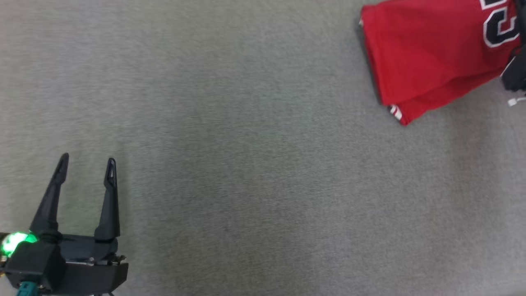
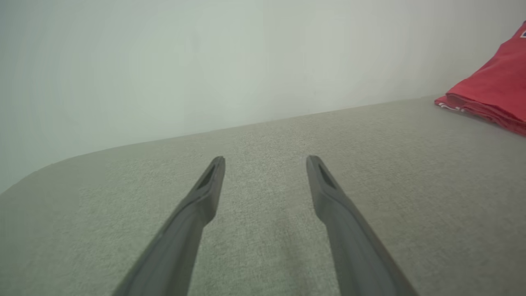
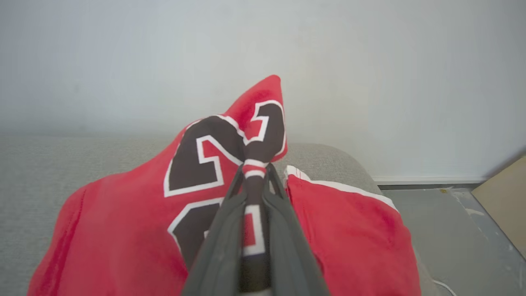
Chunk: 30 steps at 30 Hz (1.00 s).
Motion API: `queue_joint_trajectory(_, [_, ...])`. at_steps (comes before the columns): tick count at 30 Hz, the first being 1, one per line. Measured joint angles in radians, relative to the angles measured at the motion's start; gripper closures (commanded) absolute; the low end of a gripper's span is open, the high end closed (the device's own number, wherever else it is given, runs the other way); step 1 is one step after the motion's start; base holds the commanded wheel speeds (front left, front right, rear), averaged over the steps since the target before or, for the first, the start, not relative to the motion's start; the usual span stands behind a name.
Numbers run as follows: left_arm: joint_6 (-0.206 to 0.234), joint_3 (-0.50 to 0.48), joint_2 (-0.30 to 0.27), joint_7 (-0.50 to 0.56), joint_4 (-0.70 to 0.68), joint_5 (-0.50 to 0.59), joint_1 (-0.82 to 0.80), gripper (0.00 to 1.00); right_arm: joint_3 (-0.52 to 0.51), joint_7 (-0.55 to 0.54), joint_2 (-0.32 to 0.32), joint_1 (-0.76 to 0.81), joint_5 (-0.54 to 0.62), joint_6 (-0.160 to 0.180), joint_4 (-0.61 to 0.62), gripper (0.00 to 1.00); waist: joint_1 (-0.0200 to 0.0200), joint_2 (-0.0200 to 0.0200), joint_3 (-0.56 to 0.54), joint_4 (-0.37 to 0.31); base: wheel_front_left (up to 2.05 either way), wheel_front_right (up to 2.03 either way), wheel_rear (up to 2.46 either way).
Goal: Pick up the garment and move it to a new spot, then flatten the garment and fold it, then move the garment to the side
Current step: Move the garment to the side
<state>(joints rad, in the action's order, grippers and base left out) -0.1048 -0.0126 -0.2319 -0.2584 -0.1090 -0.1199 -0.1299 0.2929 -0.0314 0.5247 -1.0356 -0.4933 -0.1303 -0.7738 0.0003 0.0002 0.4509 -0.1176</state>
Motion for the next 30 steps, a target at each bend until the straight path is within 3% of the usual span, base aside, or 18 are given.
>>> queue_joint_trajectory(8, [0.014,-0.012,-0.032,0.037,-0.123,0.016,0.006,0.00,0.020,-0.021,0.090,-0.097,-0.017,0.000,-0.040,1.00,-0.0001,0.0000,0.071,-0.089,0.00,0.00,0.00])
queue_joint_trajectory(17, [0.025,-0.026,-0.056,0.071,-0.206,0.019,0.026,0.00,0.043,-0.031,0.169,-0.183,-0.019,0.000,-0.116,1.00,-0.0001,0.0000,0.124,-0.135,0.00,0.00,0.00])
queue_joint_trajectory(24, [0.034,-0.030,-0.063,0.075,-0.223,0.019,0.028,0.00,0.081,-0.012,0.170,-0.225,-0.005,0.000,-0.193,1.00,-0.0002,-0.0001,0.136,-0.146,0.00,0.00,0.00])
queue_joint_trajectory(25, [0.034,-0.031,-0.064,0.075,-0.224,0.019,0.029,0.00,0.090,-0.012,0.171,-0.227,0.004,0.000,-0.206,0.73,-0.0002,-0.0001,0.136,-0.147,0.00,0.00,0.00])
queue_joint_trajectory(27, [0.036,-0.031,-0.065,0.076,-0.226,0.019,0.029,0.00,0.093,0.006,0.170,-0.235,0.007,0.000,-0.221,0.00,-0.0003,-0.0001,0.136,-0.148,0.00,0.00,0.00])
queue_joint_trajectory(30, [0.043,-0.034,-0.067,0.076,-0.228,0.018,0.033,0.00,0.103,0.027,0.170,-0.256,0.004,0.000,-0.235,0.00,-0.0003,-0.0002,0.135,-0.150,0.00,0.00,0.00])
